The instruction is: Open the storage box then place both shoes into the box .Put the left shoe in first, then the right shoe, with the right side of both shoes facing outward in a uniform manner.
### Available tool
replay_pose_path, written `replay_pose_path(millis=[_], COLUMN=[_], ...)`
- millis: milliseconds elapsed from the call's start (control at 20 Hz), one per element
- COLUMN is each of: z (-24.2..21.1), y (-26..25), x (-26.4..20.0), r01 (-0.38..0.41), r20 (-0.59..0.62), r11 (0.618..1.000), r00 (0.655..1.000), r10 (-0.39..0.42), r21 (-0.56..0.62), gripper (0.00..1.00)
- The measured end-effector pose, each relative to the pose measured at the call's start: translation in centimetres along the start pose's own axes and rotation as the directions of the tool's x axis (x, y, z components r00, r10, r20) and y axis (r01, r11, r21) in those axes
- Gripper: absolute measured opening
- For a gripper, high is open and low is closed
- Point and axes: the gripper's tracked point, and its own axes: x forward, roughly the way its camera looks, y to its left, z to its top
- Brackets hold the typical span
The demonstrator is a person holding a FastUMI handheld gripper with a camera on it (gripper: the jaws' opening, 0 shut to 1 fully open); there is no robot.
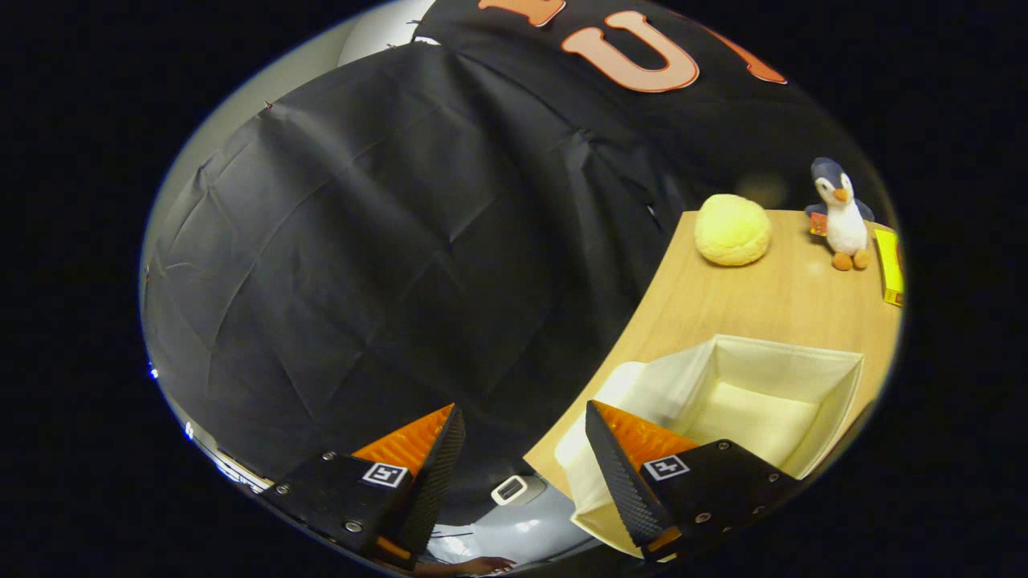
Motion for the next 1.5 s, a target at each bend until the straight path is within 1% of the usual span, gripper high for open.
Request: replay_pose_path(millis=[50,100,200,350,450,550,700,850,1000,1100,1250,1350,1400,1450,1500], z=[-0.3,-0.7,-1.5,-2.9,-4.2,-5.5,-7.9,-10.6,-12.8,-13.6,-14.8,-15.4,-15.1,-14.9,-14.8], y=[-2.4,-5.1,-10.1,-15.4,-19.0,-23.4,-28.2,-31.3,-33.7,-35.0,-37.9,-39.1,-39.9,-40.7,-41.0], x=[-1.2,-2.3,-4.9,-9.0,-11.6,-14.2,-16.8,-18.2,-18.4,-18.2,-17.7,-17.1,-17.0,-16.8,-16.4], r01=[0.046,0.112,0.225,0.323,0.399,0.491,0.585,0.632,0.665,0.676,0.709,0.718,0.730,0.743,0.746], r20=[0.018,0.042,0.071,0.113,0.123,0.117,0.096,0.071,0.033,0.030,0.003,-0.029,-0.025,-0.022,-0.018], r11=[0.999,0.993,0.974,0.945,0.913,0.864,0.801,0.764,0.737,0.727,0.698,0.689,0.677,0.664,0.661], r00=[0.999,0.993,0.972,0.938,0.905,0.857,0.797,0.762,0.739,0.730,0.702,0.694,0.682,0.668,0.664], r10=[-0.046,-0.111,-0.223,-0.327,-0.407,-0.502,-0.597,-0.643,-0.673,-0.683,-0.713,-0.719,-0.731,-0.744,-0.748], r21=[-0.009,-0.020,-0.019,0.050,0.089,0.112,0.127,0.129,0.125,0.123,0.101,0.096,0.095,0.089,0.084], gripper=[0.92,0.94,0.96,0.97,0.97,0.97,0.97,0.96,0.88,0.84,0.78,0.70,0.62,0.58,0.51])
